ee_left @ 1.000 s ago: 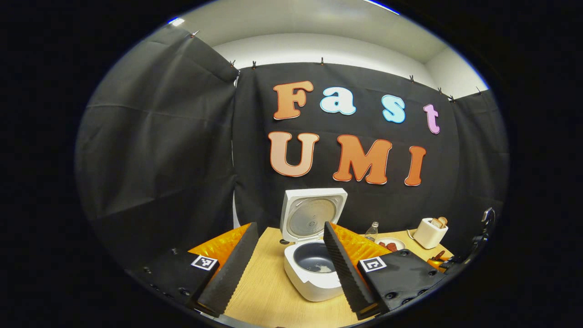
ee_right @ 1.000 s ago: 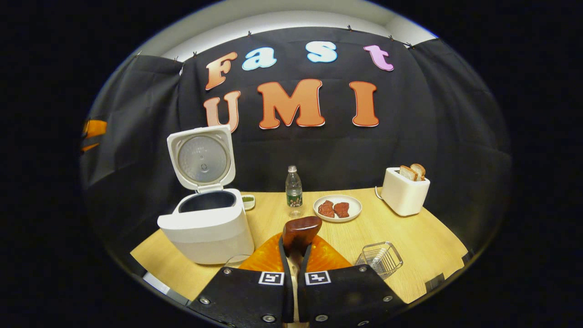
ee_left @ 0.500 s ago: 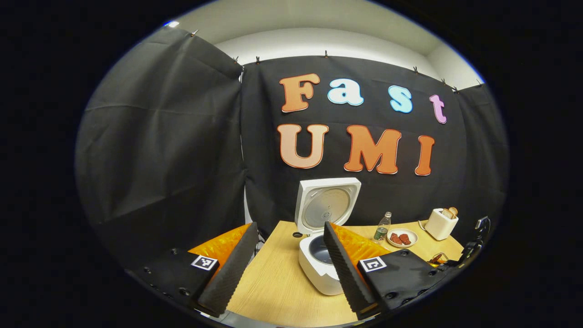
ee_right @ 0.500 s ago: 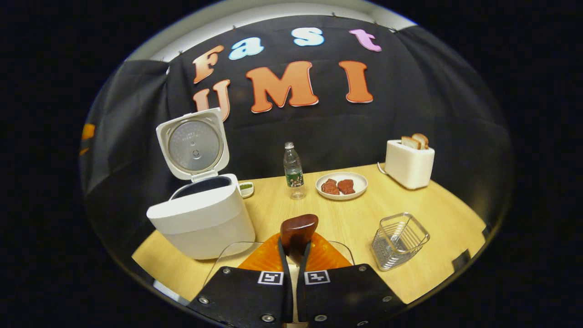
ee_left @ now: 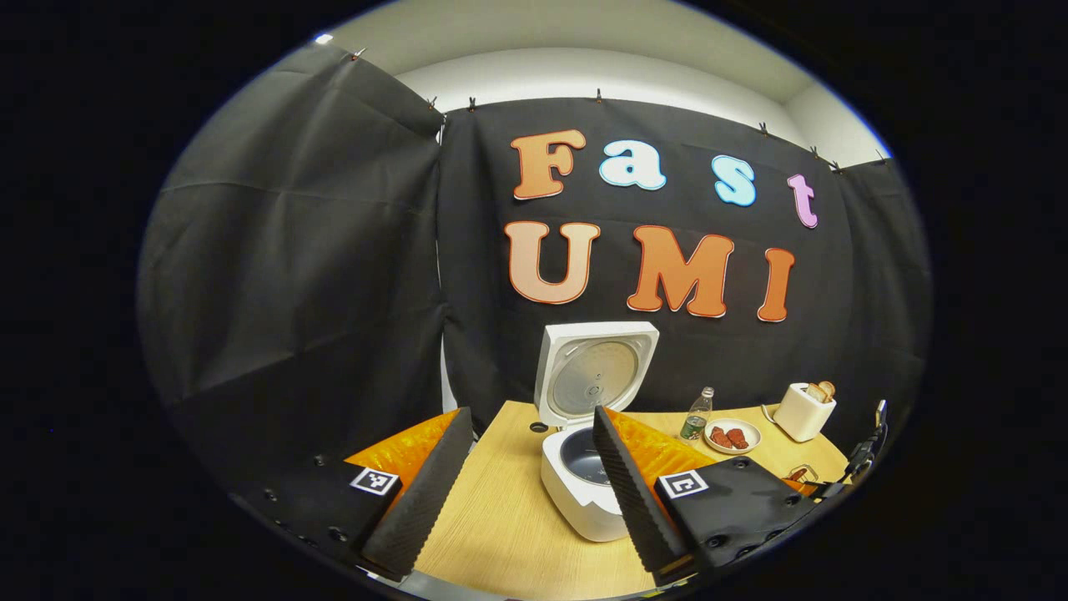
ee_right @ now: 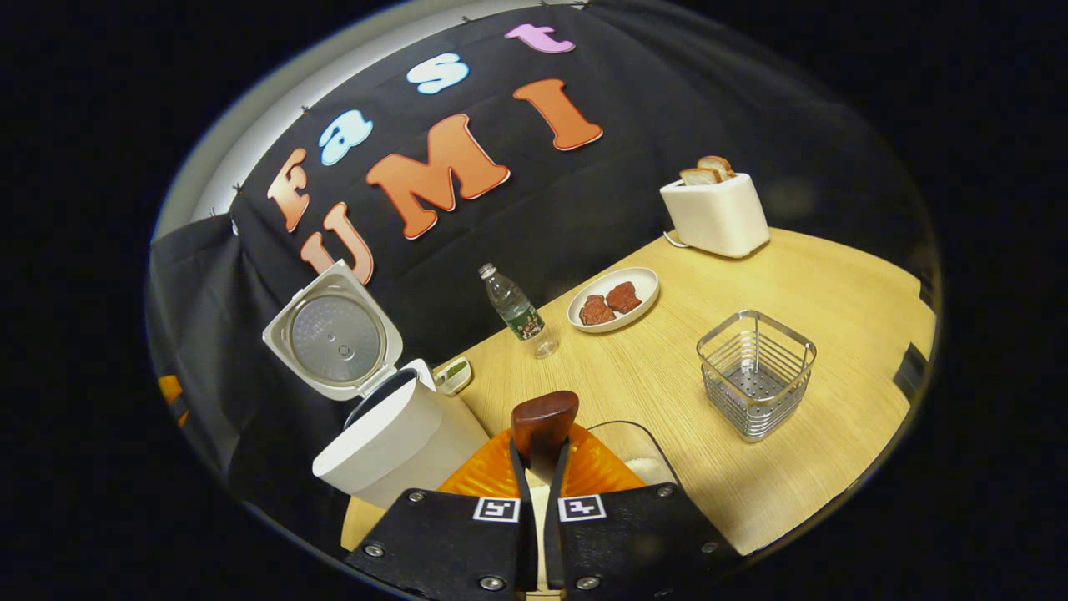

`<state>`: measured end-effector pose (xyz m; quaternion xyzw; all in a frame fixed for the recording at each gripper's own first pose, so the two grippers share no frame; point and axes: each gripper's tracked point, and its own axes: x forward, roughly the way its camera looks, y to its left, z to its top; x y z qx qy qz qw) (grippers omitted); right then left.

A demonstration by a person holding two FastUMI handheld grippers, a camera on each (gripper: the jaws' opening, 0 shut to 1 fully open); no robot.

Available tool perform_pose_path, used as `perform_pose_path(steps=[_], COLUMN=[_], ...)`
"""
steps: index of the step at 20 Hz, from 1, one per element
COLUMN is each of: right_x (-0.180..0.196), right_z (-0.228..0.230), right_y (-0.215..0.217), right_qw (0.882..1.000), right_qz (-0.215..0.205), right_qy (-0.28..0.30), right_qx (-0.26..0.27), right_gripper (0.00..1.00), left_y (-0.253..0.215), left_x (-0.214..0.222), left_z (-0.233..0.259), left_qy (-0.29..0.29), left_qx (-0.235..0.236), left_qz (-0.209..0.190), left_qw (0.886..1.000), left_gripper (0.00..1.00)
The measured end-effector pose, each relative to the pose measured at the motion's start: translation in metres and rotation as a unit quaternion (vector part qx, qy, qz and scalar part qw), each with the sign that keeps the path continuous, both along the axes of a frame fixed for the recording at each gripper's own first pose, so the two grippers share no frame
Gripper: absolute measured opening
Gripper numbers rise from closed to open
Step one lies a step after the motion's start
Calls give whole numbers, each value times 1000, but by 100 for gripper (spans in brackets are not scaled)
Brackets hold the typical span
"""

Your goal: Close the left gripper, press the button to open the rice cooker; take a wooden spoon from the chopstick holder with the right hand, scoop a spoonful of rice and pour it into the rice cooker, then put the wooden spoon back into the chopstick holder.

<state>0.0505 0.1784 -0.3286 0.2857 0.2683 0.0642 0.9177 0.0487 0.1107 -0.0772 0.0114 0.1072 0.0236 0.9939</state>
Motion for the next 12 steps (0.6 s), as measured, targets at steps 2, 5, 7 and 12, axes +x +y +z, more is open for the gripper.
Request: perform_pose_path(steps=[2,5,7,12], right_x=[3,2,2,1], right_z=[-8,-12,-13,-19], right_y=[-9,-4,0,-2], right_qw=[998,992,991,969], right_qz=[-31,-43,-41,-74], right_qy=[27,46,49,98], right_qx=[50,107,114,216], right_gripper=[3,2,3,3], left_y=[0,0,0,-5], left_x=[1,4,5,5], left_z=[0,-3,-1,2], left_qy=[1,4,2,-2], left_qx=[-5,-10,-12,-13], left_qz=[0,2,4,0], left_qw=[1000,1000,1000,1000], left_gripper=[98,98,100,98])
